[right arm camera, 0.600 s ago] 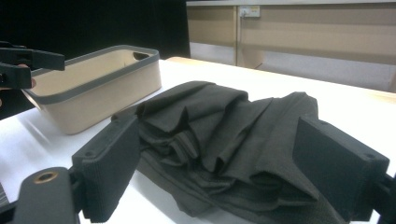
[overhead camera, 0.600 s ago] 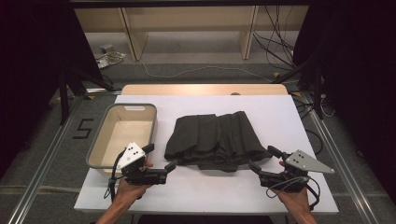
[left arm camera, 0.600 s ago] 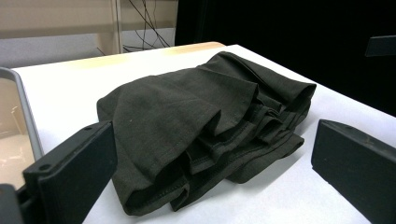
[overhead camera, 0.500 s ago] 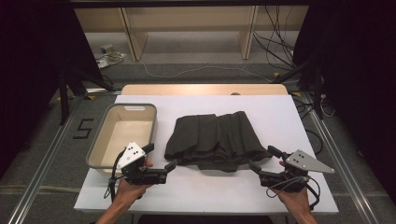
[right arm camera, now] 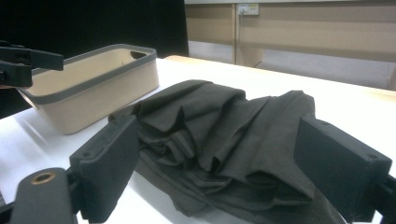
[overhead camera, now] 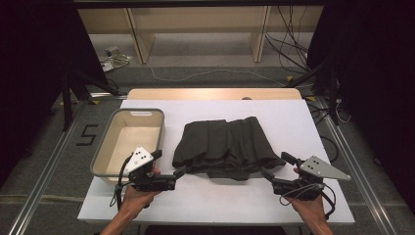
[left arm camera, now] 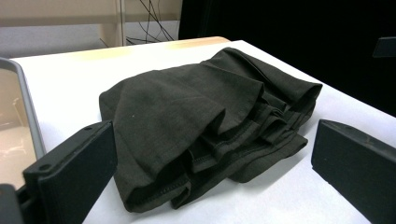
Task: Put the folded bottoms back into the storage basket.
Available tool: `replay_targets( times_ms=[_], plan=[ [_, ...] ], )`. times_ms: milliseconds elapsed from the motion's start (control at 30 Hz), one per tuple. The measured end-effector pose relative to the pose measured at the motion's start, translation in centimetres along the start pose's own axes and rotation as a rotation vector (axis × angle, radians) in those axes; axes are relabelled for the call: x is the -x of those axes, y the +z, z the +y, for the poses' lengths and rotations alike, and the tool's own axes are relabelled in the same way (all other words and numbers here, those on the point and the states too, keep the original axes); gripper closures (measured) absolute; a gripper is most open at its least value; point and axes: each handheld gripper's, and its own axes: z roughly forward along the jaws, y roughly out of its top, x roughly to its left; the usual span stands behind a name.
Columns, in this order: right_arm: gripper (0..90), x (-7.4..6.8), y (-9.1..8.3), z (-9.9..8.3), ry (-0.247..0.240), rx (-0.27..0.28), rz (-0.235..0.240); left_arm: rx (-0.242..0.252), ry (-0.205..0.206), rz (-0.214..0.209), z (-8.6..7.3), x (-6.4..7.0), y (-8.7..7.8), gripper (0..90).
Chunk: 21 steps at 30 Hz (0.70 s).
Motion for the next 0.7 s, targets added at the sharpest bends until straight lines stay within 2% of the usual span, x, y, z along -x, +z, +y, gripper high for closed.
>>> replay_targets(
  times_ms=[67, 200, 267, 300, 433, 500, 600, 700],
  plan=[
    [14.0, 0.1, 0.0, 0.0, 0.001, 0.002, -0.003, -0.002, -0.011, 0.002, 0.1, 0.0, 0.1, 0.0],
    [12.8, 0.3, -0.1, 0.2, 0.001, 0.002, -0.001, -0.02, 0.003, 0.01, 0.3, 0.0, 0.3, 0.0],
    [12.7, 0.3, -0.2, 0.3, -0.002, 0.003, -0.005, -0.026, -0.006, 0.013, 0.3, 0.0, 0.4, 0.1],
    [12.7, 0.6, -0.3, 0.4, 0.001, 0.007, -0.018, -0.034, -0.026, 0.012, 0.5, -0.2, 0.5, 0.0],
    [12.7, 1.0, -0.2, 0.6, 0.004, 0.004, -0.025, -0.054, -0.056, 0.02, 0.7, -0.3, 0.9, 0.3],
    [12.7, 1.2, 0.0, 0.6, -0.01, -0.009, -0.035, -0.089, -0.097, 0.005, 0.8, -0.6, 1.3, 0.3],
    [12.7, 1.4, 0.3, 0.8, -0.014, -0.02, -0.042, -0.109, -0.143, -0.002, 0.9, -0.8, 1.6, 0.3],
    [12.7, 1.6, 0.5, 0.9, -0.02, -0.03, -0.045, -0.112, -0.156, 0.004, 0.9, -1.0, 1.7, 0.3]
  ],
)
